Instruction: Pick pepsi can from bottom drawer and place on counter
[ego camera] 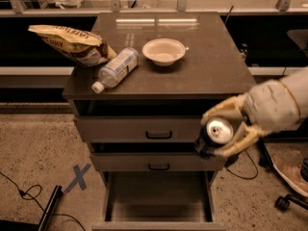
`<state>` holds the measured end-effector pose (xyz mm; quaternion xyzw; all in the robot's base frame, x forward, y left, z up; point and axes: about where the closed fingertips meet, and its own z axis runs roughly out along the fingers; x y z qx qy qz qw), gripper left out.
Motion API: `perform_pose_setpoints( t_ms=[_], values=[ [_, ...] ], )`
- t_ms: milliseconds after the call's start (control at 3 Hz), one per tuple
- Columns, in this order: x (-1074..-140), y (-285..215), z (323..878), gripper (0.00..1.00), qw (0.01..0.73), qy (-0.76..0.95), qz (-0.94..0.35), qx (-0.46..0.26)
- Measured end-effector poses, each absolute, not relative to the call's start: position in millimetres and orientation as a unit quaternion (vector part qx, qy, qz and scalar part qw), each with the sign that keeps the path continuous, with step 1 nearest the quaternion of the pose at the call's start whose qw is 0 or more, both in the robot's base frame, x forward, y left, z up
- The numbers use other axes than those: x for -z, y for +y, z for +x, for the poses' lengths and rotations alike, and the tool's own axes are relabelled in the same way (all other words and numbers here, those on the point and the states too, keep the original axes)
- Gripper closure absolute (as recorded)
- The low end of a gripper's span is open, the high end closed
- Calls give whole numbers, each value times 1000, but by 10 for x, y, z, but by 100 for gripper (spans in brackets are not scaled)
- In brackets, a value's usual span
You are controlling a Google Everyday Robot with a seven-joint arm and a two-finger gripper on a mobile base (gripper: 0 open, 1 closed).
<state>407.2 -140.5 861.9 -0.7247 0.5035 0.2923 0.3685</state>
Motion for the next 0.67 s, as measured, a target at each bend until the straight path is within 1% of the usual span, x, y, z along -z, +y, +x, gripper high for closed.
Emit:
perform_pose_setpoints(
  t_ms=[333, 667],
  values=[
    [-9127, -1329, 4460, 100, 373, 519, -693, -332],
    [-9373, -1323, 4589, 100, 387, 530, -683, -321]
  ],
)
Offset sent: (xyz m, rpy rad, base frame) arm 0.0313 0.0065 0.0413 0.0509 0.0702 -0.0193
